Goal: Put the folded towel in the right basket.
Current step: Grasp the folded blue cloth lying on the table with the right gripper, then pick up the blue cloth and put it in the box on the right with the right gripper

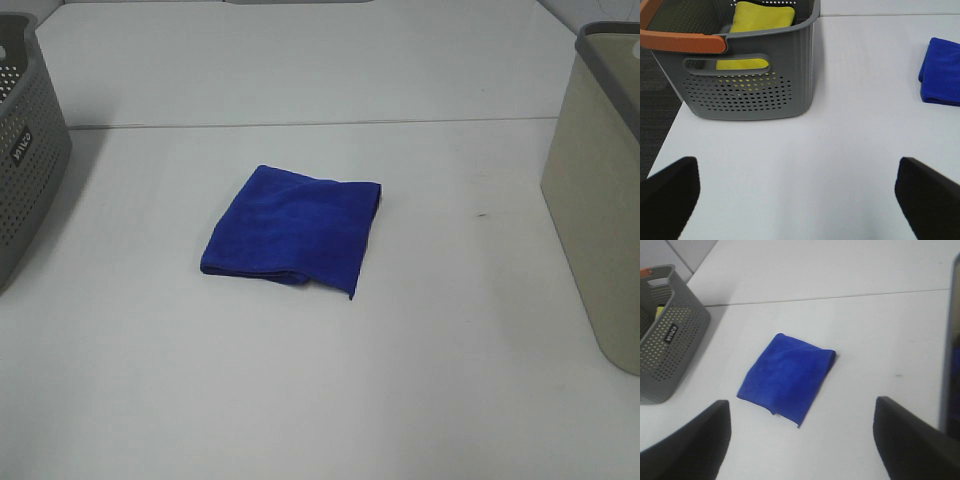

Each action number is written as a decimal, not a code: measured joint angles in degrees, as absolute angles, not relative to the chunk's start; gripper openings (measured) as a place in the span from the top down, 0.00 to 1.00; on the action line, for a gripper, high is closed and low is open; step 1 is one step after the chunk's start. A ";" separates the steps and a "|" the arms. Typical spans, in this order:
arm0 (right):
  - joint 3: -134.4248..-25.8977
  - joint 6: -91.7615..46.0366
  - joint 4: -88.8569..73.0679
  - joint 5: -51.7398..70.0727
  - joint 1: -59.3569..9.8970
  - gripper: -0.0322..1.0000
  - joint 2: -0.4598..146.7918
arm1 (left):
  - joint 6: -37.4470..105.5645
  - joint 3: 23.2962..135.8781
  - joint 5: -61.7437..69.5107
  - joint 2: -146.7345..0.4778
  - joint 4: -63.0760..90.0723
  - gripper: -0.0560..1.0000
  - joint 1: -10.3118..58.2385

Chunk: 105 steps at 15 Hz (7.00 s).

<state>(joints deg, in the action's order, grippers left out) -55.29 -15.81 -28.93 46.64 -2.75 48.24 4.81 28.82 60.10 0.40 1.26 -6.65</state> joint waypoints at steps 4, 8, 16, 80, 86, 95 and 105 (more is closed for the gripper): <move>-56.61 -29.56 -56.61 45.38 -2.75 0.23 69.67 | 4.81 28.82 60.10 0.40 1.26 0.01 -6.65; -56.61 -48.47 -80.50 50.94 -2.86 0.23 87.61 | 4.81 28.82 60.10 0.40 1.26 0.01 -6.65; -58.73 -45.21 -72.08 39.30 -15.30 0.23 104.05 | 4.81 28.82 60.10 0.40 1.26 0.01 -6.65; -77.81 -38.33 -90.93 21.72 -31.80 0.94 108.75 | 4.81 28.82 60.10 0.40 1.20 0.01 -6.65; -77.81 -39.88 -85.77 22.57 -22.29 0.94 94.31 | 4.81 28.82 60.10 0.40 1.20 0.01 -6.65; -77.81 -35.01 -64.57 37.53 9.80 0.94 79.13 | 4.81 28.82 60.10 0.40 1.20 0.01 -6.65; -69.44 -13.18 -38.90 41.65 29.51 0.94 81.82 | 4.81 28.82 60.10 0.40 1.20 0.01 -6.65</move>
<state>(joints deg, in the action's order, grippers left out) -69.44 -13.18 -38.90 41.65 29.51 81.82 4.81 28.82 60.10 0.40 1.20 -6.65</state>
